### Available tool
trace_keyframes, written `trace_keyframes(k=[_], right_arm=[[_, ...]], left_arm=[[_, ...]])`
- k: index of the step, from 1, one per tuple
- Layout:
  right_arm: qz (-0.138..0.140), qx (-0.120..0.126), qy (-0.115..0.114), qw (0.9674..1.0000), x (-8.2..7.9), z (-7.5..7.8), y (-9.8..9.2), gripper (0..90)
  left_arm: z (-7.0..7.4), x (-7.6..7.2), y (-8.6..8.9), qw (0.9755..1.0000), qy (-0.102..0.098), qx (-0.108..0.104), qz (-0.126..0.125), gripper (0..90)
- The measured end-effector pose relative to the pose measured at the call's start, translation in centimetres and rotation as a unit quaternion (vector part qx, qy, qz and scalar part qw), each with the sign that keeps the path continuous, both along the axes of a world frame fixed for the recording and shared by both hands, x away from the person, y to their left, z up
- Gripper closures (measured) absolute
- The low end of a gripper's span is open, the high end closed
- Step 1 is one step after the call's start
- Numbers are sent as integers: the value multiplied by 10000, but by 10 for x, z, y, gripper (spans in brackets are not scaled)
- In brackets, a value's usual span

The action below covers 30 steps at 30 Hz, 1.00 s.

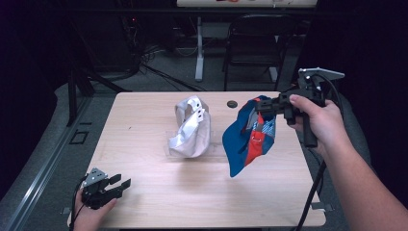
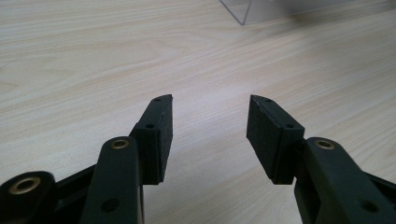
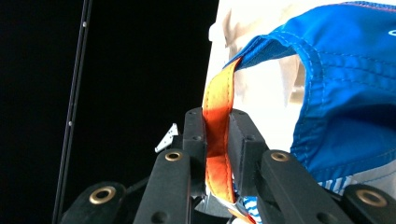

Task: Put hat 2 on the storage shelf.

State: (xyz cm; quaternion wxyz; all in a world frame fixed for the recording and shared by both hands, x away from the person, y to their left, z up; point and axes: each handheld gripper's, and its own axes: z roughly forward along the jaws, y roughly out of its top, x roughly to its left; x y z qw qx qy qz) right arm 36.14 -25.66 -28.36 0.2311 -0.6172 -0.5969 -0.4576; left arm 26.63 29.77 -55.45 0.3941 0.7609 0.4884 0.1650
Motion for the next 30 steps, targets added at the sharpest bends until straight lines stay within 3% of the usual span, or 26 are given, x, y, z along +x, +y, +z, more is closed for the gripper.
trace_keyframes(k=[11,19,30], right_arm=[[-214,-136,-23,9997,25,19,11,787],[-404,-272,-25,9988,41,22,14,787],[-775,-494,202,9956,71,4,16,786]], left_arm=[[0,0,3,10000,3,-25,5,511],[0,1,4,10000,9,-43,5,511],[-1,2,5,10000,27,-62,5,511]])
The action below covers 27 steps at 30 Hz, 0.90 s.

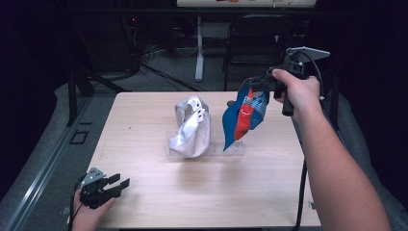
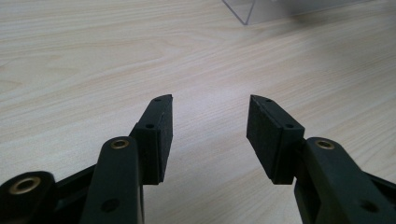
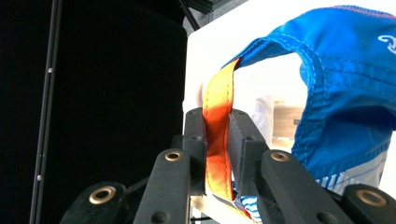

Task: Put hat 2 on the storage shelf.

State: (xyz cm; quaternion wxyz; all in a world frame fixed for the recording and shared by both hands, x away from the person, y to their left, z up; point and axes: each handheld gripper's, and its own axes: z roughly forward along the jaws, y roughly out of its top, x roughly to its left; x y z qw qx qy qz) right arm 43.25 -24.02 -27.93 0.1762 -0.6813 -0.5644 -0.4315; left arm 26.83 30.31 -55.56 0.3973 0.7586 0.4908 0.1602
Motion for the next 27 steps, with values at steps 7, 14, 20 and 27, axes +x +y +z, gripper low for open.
trace_keyframes(k=[7,14,20,27], right_arm=[[-47,-137,83,9999,8,-10,1,786],[21,-186,87,9998,10,-16,8,785],[147,-263,77,9995,11,-20,19,785],[173,-293,152,9993,11,-29,21,784]], left_arm=[[-1,1,2,10000,-44,-36,32,511],[0,1,1,10000,-1,19,-20,511],[0,1,1,10000,-55,-7,6,511],[0,1,2,10000,-59,0,-1,511]])
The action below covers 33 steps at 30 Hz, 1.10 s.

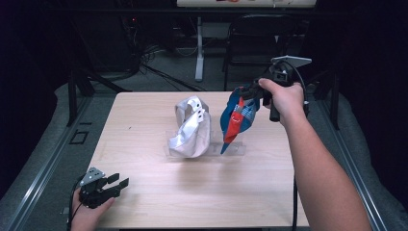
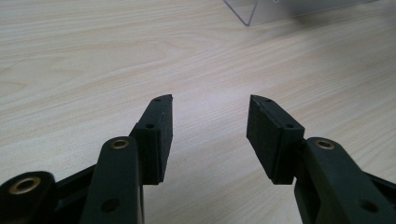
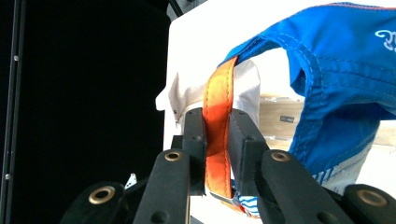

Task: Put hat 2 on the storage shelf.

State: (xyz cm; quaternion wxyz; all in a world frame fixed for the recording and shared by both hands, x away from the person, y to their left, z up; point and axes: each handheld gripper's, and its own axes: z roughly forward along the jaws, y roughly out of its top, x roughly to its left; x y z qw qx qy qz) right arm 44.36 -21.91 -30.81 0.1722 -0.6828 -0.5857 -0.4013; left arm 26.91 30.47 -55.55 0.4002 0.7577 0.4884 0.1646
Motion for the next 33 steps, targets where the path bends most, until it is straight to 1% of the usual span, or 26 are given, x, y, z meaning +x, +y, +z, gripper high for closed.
trace_keyframes(k=[1,4,6,8,9,12,13,16,17,19,24,25,28,33], right_arm=[[21,2,3,10000,0,-1,0,784],[40,-112,15,9999,0,-4,1,784],[51,-86,21,9999,0,-6,1,784],[58,-118,50,9999,0,-10,2,784],[106,-139,83,9998,0,-12,1,784],[83,-114,105,9998,0,-17,1,783],[108,-178,120,9997,-1,-17,0,783],[116,-232,103,9996,-1,-18,0,783],[109,-269,98,9995,-1,-18,1,783],[158,-325,93,9993,-2,-19,2,783],[180,-375,130,9991,-2,-23,4,782],[185,-394,135,9990,-2,-24,4,782],[184,-490,145,9985,-2,-26,4,781],[163,-544,120,9983,-1,-27,4,780]], left_arm=[[0,0,0,10000,-1,2,1,511],[0,0,0,10000,4,4,-1,511],[0,0,0,10000,4,4,-1,511],[0,0,0,10000,5,8,1,511],[0,0,0,10000,2,3,6,511],[-1,0,0,10000,10,-8,12,511],[-1,0,0,10000,9,-4,6,511],[-1,0,0,10000,20,9,-6,511],[0,0,0,10000,59,34,-23,511],[0,0,0,10000,62,37,-25,511],[0,0,0,10000,61,36,-22,511],[-1,0,-1,10000,9,1,-2,511],[-1,0,0,10000,20,2,-7,511],[-1,0,-1,10000,23,4,-12,511]])
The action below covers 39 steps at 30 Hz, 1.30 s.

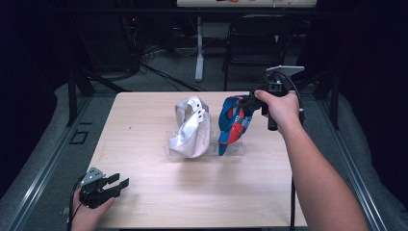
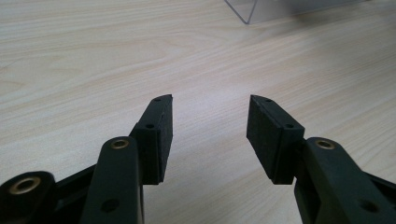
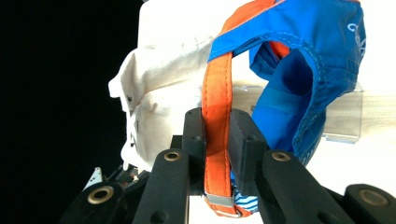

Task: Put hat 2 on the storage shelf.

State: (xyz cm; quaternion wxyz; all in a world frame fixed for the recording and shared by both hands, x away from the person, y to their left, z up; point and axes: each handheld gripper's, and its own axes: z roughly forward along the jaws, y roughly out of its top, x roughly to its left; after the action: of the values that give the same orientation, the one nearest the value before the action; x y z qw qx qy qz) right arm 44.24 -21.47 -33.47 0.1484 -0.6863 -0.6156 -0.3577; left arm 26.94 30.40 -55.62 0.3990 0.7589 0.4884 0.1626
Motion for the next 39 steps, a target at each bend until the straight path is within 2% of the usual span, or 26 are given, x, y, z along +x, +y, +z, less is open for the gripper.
trace_keyframes(k=[4,7,17,19,29,30,34,37,39], right_arm=[[47,-99,-12,9999,0,-1,-1,777],[-34,-167,-33,9999,-1,-1,-1,771],[1,-339,-99,9994,-4,4,-7,671],[-71,-351,-174,9992,-6,5,-8,638],[-74,-510,-339,9981,-14,8,-17,543],[-58,-522,-355,9980,-15,7,-18,536],[-104,-608,-521,9967,-22,4,-23,498],[-16,-576,-579,9967,-28,1,-28,472],[-43,-603,-673,9959,-33,-1,-32,444]], left_arm=[[0,0,0,10000,-1,-3,1,511],[1,0,0,10000,44,29,-20,511],[0,0,0,10000,53,23,-23,509],[0,0,0,10000,57,26,-16,509],[-1,0,0,10000,65,16,14,497],[-2,0,-1,10000,12,-17,45,496],[-2,1,0,10000,22,-2,64,490],[-1,1,1,10000,67,35,57,484],[-3,1,0,9999,10,10,102,480]])
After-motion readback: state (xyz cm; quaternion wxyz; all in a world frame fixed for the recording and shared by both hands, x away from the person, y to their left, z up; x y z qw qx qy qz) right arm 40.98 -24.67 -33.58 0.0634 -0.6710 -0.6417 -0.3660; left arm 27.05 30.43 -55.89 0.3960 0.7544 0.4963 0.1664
